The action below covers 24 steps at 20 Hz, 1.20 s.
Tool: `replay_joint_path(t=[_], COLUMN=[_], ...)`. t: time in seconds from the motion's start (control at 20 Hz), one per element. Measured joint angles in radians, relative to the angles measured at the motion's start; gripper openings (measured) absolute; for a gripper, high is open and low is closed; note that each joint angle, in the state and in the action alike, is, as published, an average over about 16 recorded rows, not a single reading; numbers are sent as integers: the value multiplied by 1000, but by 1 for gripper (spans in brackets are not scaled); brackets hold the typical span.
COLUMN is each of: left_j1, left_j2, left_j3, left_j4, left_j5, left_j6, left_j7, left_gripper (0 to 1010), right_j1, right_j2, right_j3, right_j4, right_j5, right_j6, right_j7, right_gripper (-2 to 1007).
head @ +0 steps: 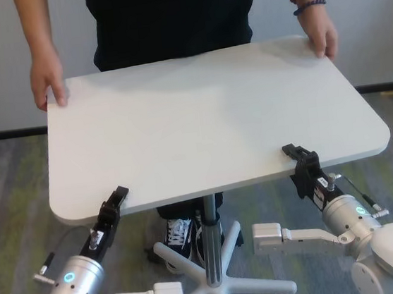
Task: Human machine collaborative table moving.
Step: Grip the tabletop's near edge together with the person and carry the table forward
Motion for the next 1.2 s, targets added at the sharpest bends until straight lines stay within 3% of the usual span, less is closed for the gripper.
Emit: replay_joint_path(t=[1.2], left_j1=[-94], left_j2=[-47], left_j3=[35], left_j4=[19], left_j5=[11], left_j6=[-8], left_j7=[-29], left_gripper=[294], right_j1=[41], right_j2=[-38], right_j3=[34], right_j4=[32], right_j5=[-45], right_j6=[-38], right_j7=[3], right_gripper=[216])
